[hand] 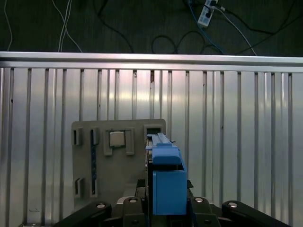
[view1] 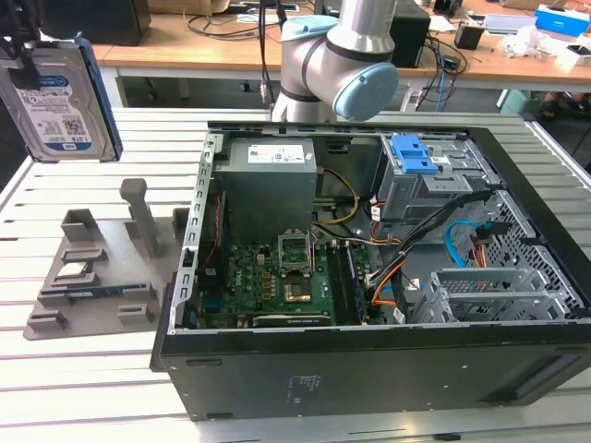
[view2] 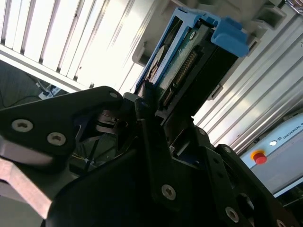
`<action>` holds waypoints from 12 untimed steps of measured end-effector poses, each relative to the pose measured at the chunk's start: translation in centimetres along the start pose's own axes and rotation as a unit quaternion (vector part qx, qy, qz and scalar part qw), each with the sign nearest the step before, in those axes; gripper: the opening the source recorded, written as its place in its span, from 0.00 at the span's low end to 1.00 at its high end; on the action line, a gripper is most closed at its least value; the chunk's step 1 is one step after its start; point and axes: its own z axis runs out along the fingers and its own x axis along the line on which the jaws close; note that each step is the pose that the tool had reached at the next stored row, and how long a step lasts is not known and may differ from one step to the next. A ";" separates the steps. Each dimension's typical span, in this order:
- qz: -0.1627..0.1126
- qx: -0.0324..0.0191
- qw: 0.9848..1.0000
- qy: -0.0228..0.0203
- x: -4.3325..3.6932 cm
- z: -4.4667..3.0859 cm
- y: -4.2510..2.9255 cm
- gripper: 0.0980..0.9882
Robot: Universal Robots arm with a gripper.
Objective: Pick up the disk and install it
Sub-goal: 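Pick up the disk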
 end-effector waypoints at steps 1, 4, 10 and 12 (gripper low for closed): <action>0.000 0.000 1.000 0.000 0.00 -0.22 0.00 0.30; 0.000 0.000 1.000 0.000 0.00 -0.72 0.01 0.30; 0.000 0.000 1.000 0.000 0.01 -1.81 0.04 0.30; 0.000 0.000 1.000 0.000 0.01 -2.25 0.05 0.30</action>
